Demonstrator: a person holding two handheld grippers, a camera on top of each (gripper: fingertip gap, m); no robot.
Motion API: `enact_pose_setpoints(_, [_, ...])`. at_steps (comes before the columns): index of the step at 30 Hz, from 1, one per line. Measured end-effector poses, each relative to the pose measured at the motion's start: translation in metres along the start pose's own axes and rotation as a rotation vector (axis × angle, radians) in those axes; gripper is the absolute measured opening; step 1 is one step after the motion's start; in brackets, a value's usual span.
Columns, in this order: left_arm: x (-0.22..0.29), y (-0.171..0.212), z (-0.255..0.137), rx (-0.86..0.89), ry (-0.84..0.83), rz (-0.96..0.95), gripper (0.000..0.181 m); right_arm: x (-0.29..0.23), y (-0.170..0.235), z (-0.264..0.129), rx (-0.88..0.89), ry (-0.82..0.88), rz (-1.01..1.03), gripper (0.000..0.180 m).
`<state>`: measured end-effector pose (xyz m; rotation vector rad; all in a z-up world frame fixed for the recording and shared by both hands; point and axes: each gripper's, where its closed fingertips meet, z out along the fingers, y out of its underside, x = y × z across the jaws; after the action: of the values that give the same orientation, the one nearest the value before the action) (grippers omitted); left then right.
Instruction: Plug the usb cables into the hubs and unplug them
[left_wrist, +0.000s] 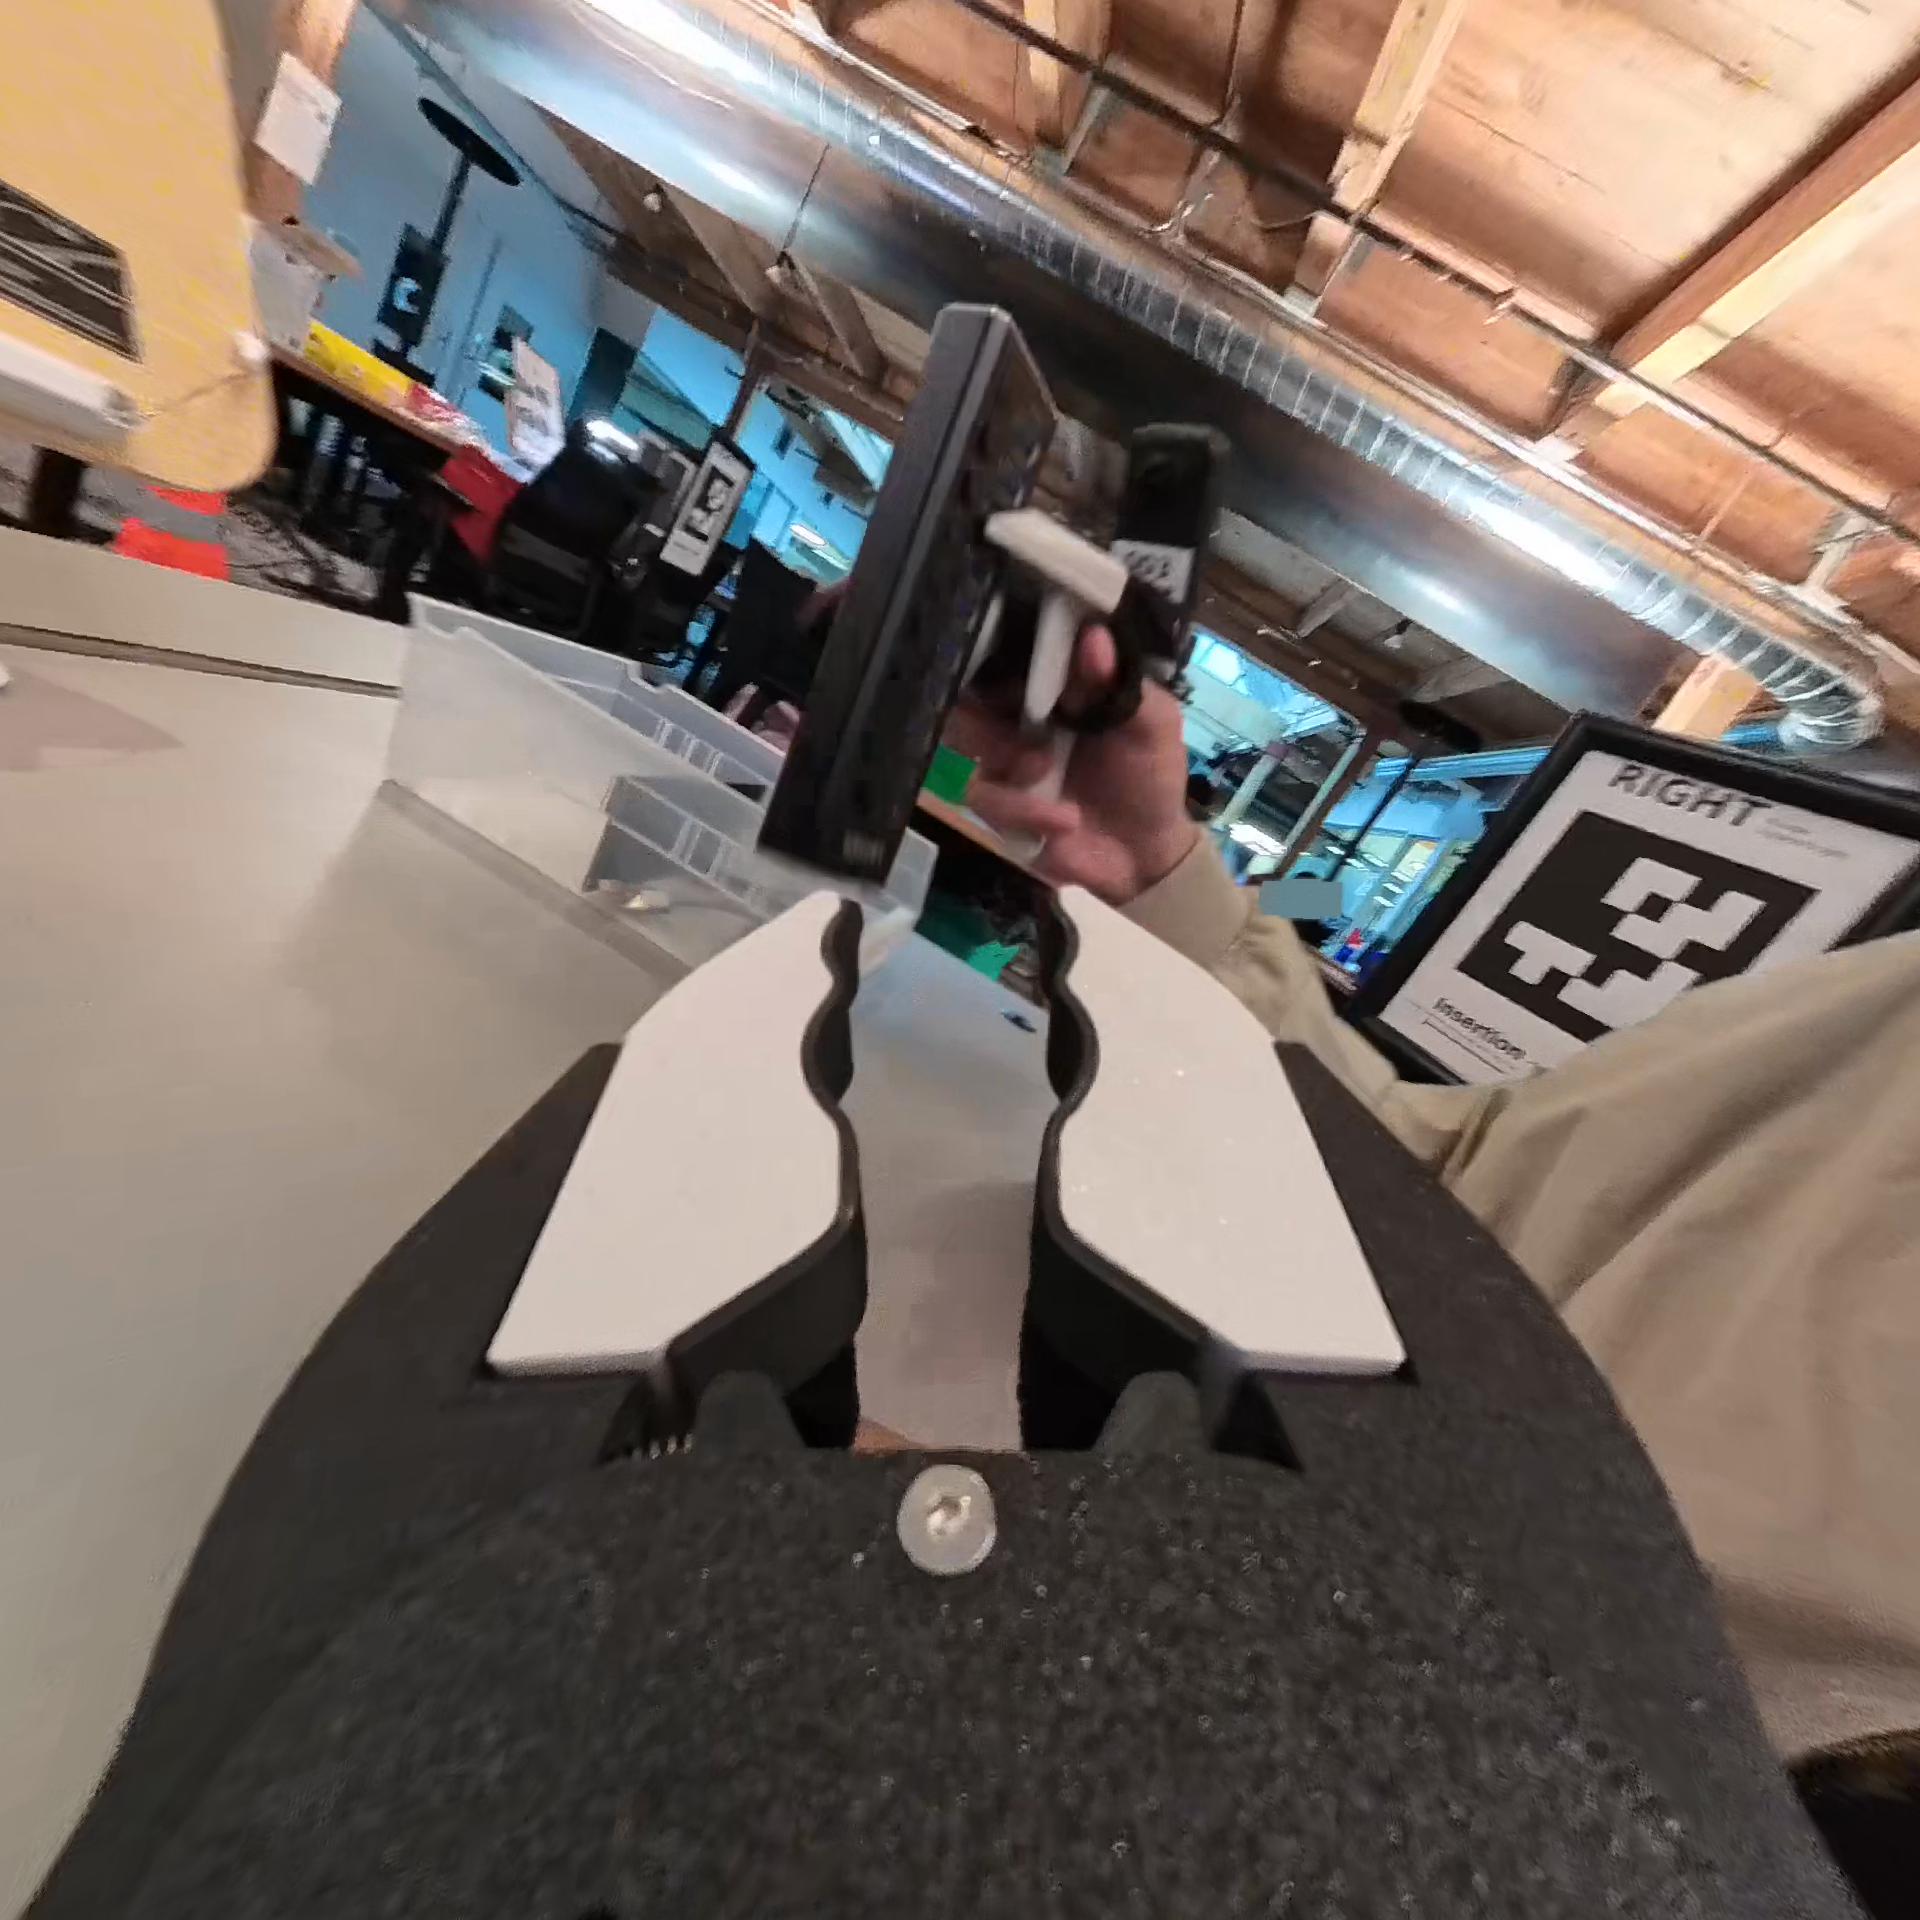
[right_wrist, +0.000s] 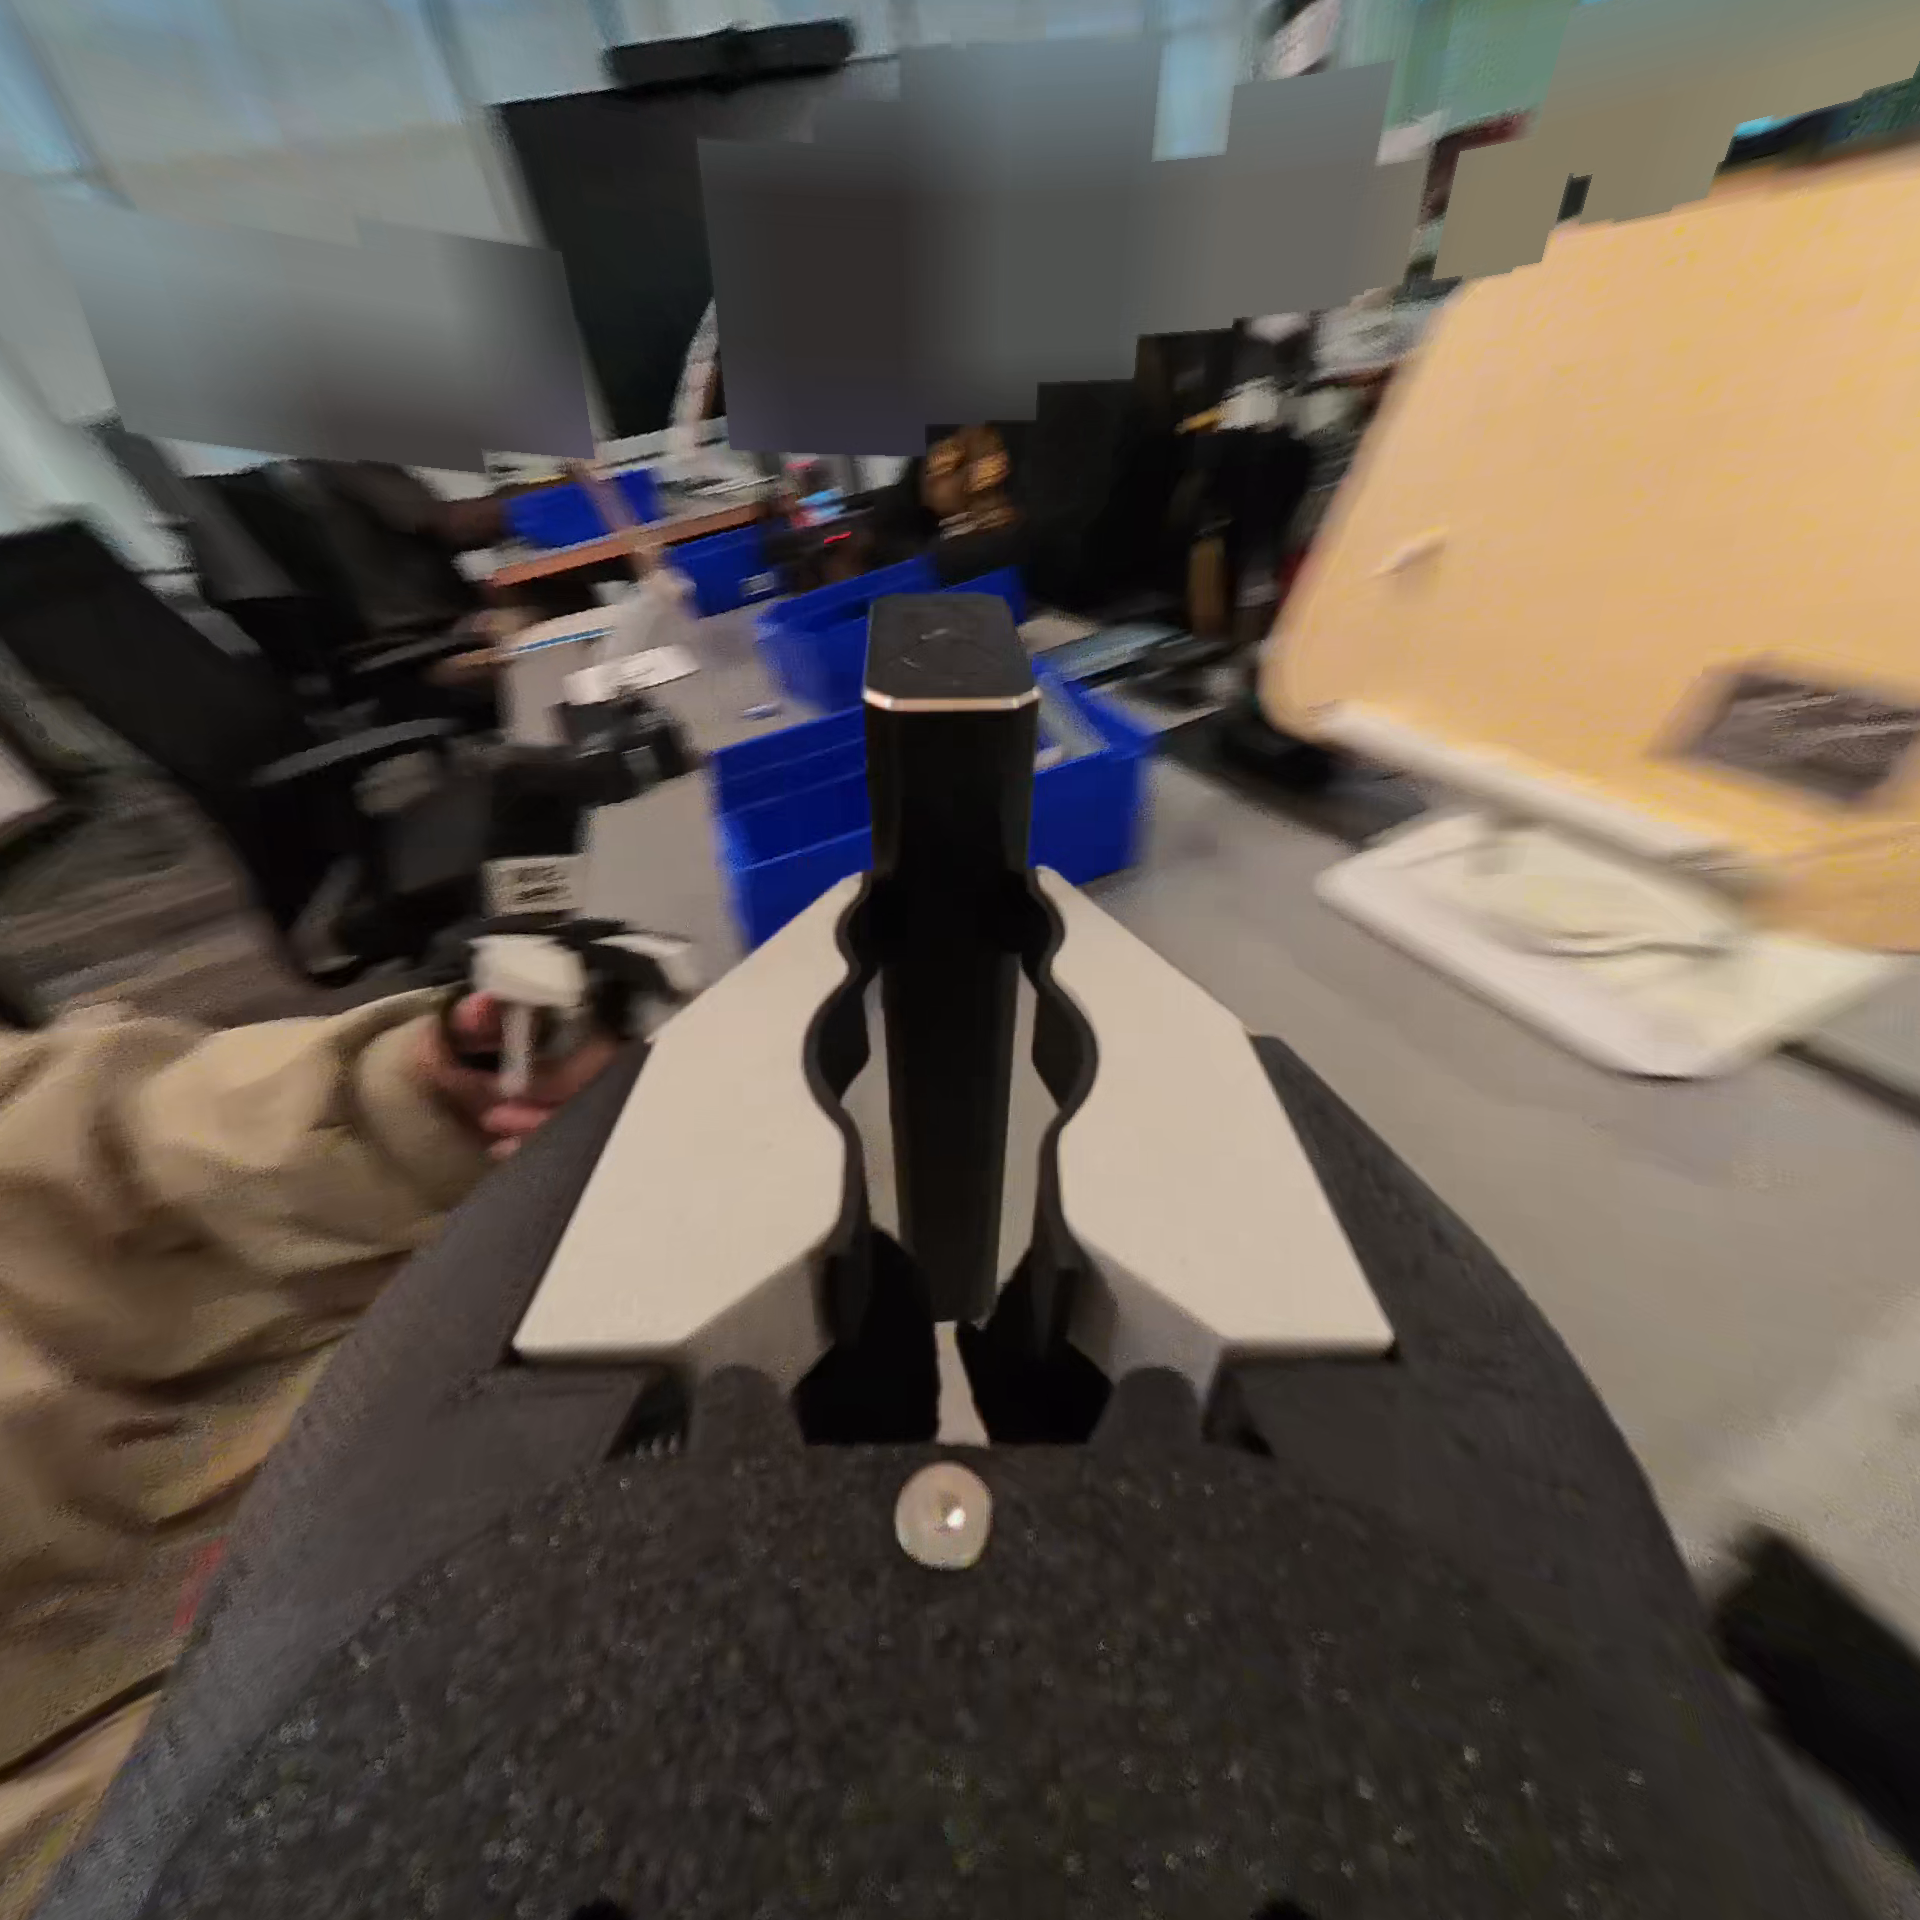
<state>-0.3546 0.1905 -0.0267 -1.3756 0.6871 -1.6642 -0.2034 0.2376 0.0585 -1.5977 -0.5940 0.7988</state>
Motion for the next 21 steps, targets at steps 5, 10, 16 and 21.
enact_pose_setpoints(5, [-0.017,-0.004,-0.004,0.019,-0.07,-0.022,0.029,0.157,-0.033,-0.081,-0.133,0.536,-0.188,0.026])
enact_pose_setpoints(10, [-0.019,0.002,-0.001,-0.014,-0.082,-0.009,0.029,0.263,0.009,-0.098,-0.276,0.601,-0.038,0.026])
enact_pose_setpoints(16, [-0.021,0.008,0.0,-0.061,-0.105,0.05,0.028,0.302,0.034,-0.068,-0.197,0.544,0.024,0.025])
enact_pose_setpoints(21, [-0.023,0.012,0.001,-0.087,-0.109,0.06,0.028,0.314,0.062,-0.026,-0.281,0.408,-0.026,0.025])
